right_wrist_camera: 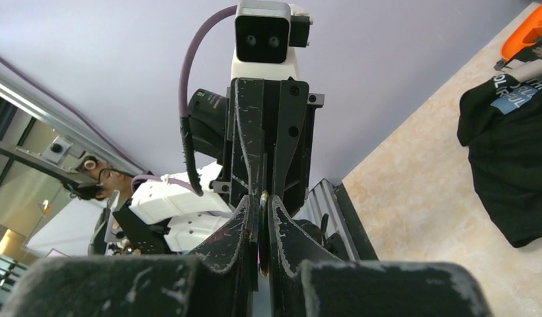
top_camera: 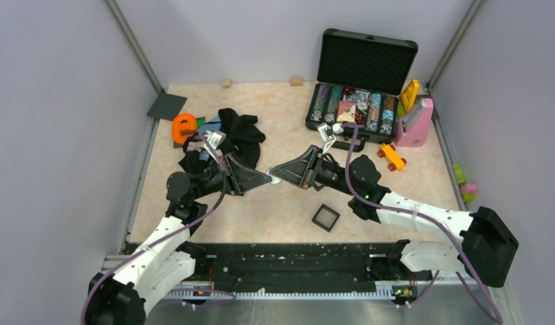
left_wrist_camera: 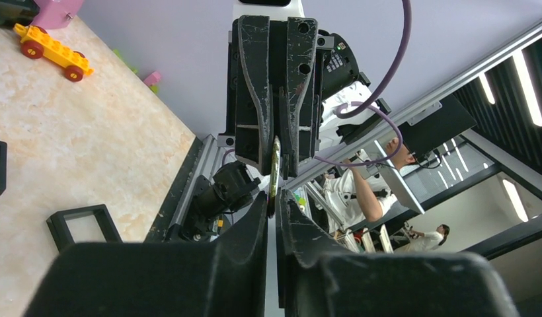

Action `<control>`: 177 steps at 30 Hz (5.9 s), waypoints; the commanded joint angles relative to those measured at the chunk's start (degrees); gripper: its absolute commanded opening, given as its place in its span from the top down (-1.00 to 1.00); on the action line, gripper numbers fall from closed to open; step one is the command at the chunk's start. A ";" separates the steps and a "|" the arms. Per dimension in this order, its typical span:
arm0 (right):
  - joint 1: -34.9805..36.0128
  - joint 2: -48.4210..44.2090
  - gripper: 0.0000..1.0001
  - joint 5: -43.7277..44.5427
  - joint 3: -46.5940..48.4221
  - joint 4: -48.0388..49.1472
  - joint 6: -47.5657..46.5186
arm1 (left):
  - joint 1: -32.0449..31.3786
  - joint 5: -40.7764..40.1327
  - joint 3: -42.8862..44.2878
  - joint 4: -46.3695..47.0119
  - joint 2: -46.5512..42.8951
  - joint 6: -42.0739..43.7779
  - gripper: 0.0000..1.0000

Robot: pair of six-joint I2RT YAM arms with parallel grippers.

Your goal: Remove the brooch from the garment

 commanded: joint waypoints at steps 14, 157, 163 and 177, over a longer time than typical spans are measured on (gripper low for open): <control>0.08 -3.75 0.52 0.14 0.41 -8.64 -10.06 | -0.33 -0.20 2.87 -5.66 -1.07 3.96 1.00; 3.52 -0.81 0.67 -0.16 5.46 -17.55 -27.21 | -0.59 -0.33 4.51 -7.03 -1.07 3.09 1.00; 3.52 -1.24 0.20 0.57 5.27 -16.98 -24.93 | -0.59 -0.72 4.38 -9.63 -1.05 5.67 1.00; -0.15 -11.23 -0.31 20.51 13.00 -50.89 -1.57 | -1.47 -29.92 5.08 -30.97 -10.30 48.31 1.00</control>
